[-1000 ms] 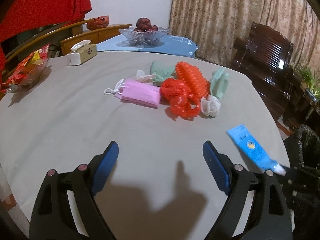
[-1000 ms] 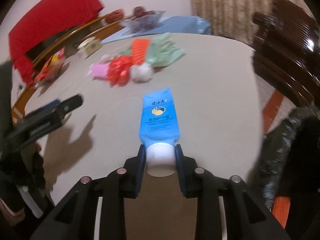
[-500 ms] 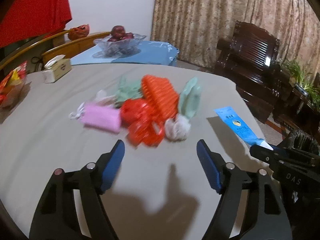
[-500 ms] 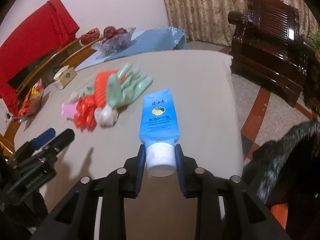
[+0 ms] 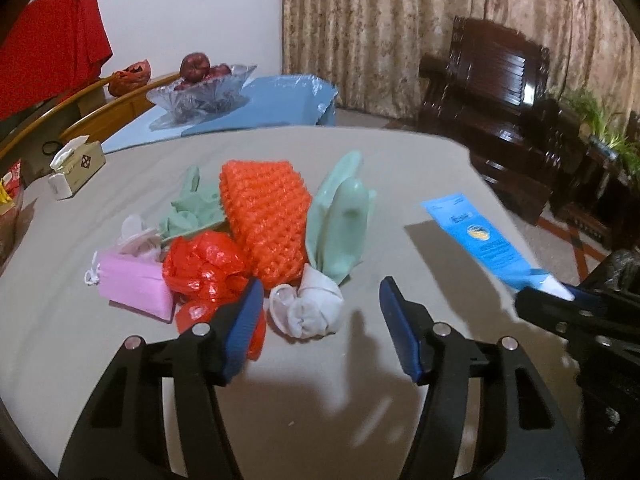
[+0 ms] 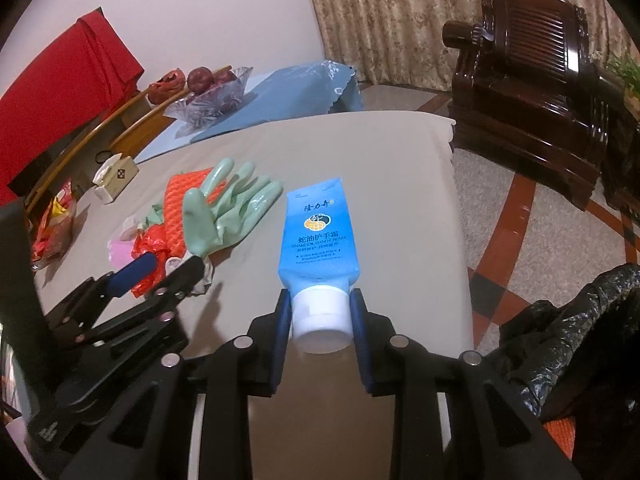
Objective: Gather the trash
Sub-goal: 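Grasp the green rubber glove with the left tool while the right tool holds the tube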
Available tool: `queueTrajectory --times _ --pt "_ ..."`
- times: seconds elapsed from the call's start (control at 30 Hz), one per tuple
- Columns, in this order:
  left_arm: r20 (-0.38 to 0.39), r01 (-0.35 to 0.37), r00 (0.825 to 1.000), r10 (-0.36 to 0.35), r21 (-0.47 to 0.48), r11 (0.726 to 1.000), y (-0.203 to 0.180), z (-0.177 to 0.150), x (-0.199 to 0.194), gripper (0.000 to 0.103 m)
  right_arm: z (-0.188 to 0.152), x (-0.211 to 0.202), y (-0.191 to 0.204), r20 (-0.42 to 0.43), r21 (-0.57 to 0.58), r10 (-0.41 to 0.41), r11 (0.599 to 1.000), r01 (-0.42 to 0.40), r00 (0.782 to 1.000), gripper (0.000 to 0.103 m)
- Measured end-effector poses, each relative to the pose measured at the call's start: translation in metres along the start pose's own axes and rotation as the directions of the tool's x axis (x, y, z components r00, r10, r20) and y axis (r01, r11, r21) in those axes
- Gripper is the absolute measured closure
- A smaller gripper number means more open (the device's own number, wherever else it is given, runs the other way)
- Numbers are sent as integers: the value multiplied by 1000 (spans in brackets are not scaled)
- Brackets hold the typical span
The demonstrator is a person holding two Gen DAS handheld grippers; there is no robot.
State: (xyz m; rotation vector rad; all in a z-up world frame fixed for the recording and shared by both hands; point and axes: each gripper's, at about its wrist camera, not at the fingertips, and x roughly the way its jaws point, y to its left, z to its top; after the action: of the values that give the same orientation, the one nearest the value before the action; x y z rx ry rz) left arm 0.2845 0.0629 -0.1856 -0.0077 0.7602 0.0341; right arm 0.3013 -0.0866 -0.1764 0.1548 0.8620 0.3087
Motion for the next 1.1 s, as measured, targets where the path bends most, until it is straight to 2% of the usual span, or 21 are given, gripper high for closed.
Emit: queueTrajectory --times 0.1,0.17,0.33,0.57,0.7,0.87,1.0,1.1 --pt "-40 -13 999 14 5 1000 -2 1 10 52 -1 2 0 -3 2 2 1000 -2 1000 74" --pt "-50 -34 998 34 11 999 -3 1 11 69 -1 3 0 -5 2 2 1000 -2 1000 74" --pt "-35 -31 999 30 -7 1000 -1 1 2 75 -1 -1 3 -1 -7 5 1000 -5 1000 74" --pt "27 9 1000 -8 -35 999 0 -5 -43 76 -1 -13 6 17 -13 15 1000 -15 1000 74" --pt "29 24 999 -22 -50 998 1 -16 -59 76 -5 -21 9 19 -21 20 1000 -19 1000 74" --pt "-6 34 999 -35 -77 996 5 -36 -70 76 -12 -28 8 9 -17 24 1000 -24 1000 74" --pt "-52 40 998 -43 -64 997 2 -51 -67 75 -22 -29 9 -12 -19 26 999 -27 1000 74" --pt "-94 46 994 -53 -73 996 4 -55 -57 69 -27 -27 12 -24 -20 28 999 -28 999 74"
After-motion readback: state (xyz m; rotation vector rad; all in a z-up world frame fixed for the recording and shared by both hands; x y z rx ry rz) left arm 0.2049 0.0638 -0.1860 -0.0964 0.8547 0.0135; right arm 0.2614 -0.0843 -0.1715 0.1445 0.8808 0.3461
